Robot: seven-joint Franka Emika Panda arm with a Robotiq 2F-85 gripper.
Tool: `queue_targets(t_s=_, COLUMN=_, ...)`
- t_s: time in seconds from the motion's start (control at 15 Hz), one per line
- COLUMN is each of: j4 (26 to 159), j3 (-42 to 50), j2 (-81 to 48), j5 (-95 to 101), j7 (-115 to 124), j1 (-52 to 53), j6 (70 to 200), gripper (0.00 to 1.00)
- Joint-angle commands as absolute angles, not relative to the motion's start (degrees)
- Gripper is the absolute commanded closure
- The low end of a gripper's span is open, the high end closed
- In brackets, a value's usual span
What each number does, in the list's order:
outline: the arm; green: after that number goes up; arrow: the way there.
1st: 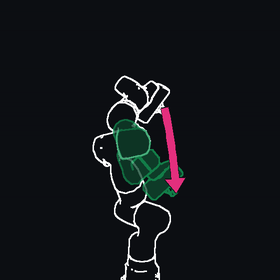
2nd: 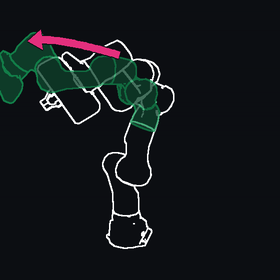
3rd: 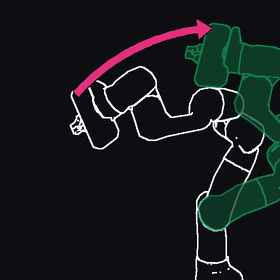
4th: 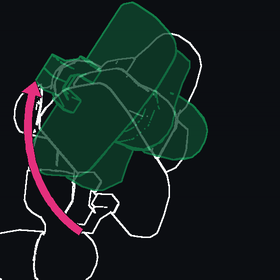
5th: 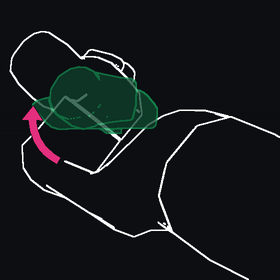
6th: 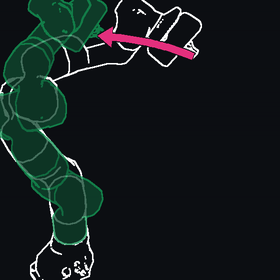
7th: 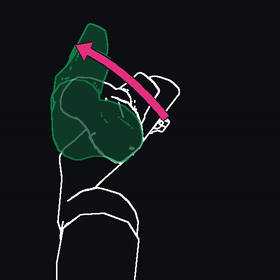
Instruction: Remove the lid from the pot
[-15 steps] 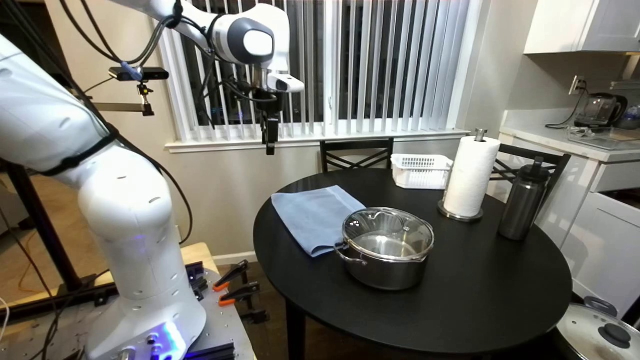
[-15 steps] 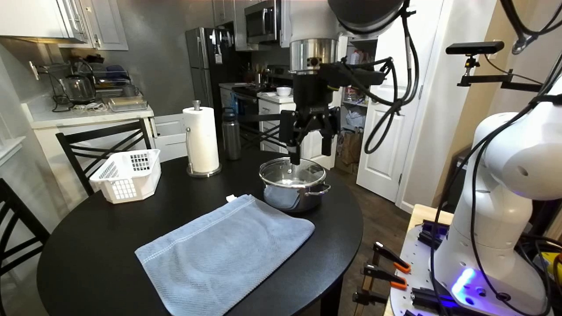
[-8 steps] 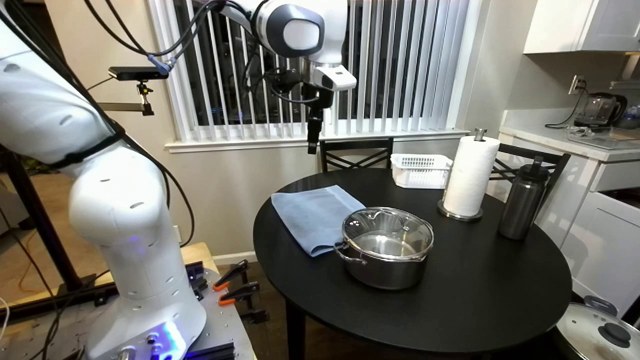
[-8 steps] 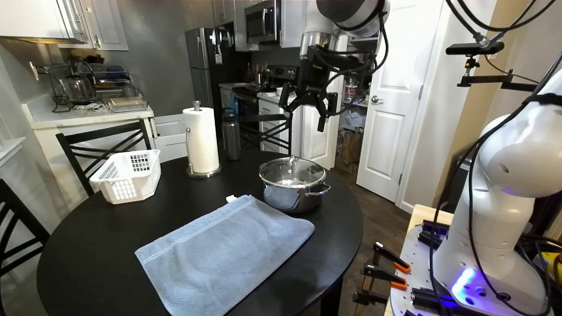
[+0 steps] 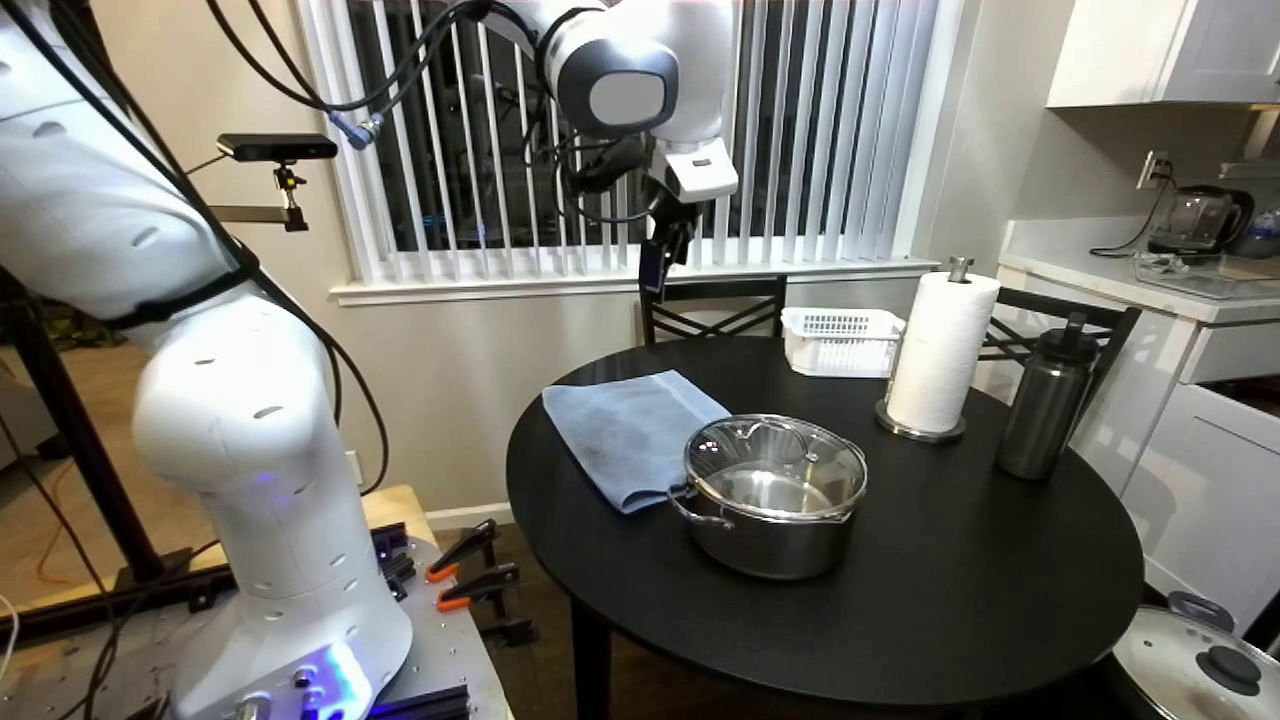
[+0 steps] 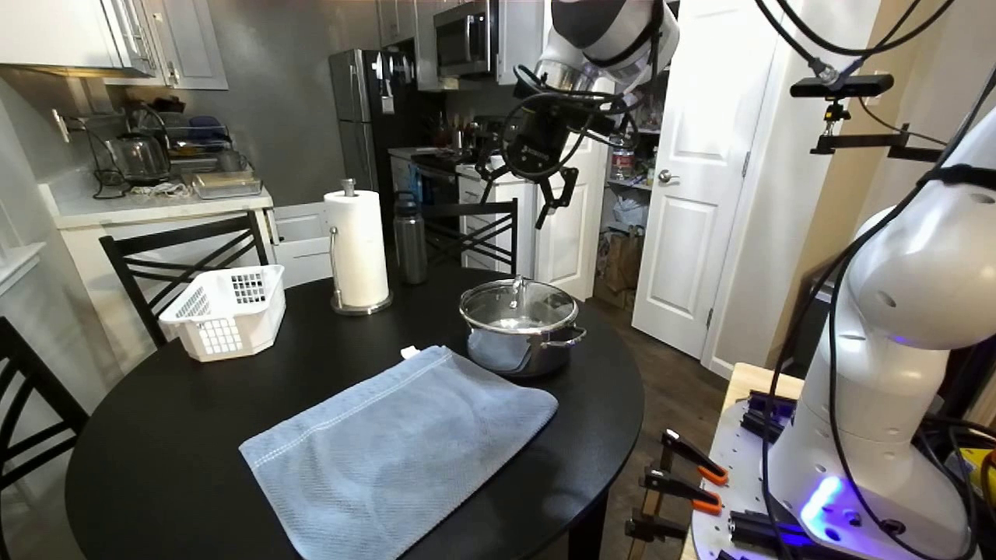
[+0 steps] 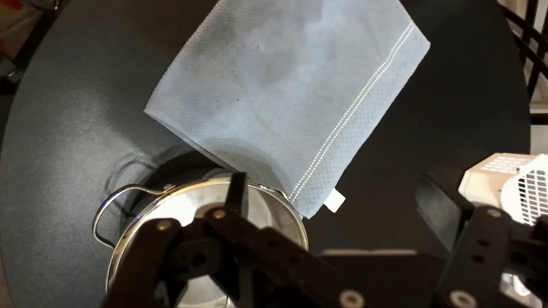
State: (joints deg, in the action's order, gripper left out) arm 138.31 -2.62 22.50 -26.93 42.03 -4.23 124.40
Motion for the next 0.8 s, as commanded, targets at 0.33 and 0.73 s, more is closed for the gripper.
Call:
queue_targets(t_s=0.33, j4=138.23, j3=-2.17, j2=22.32, j5=-27.2, j7=43.3, j1=-3.77, j6=124.76, gripper=0.0)
queue_targets(t_s=0.73, j4=138.23, j3=-2.17, j2=22.32, j5=-27.2, j7=43.32, j1=-3.77, j6=124.78, gripper=0.0)
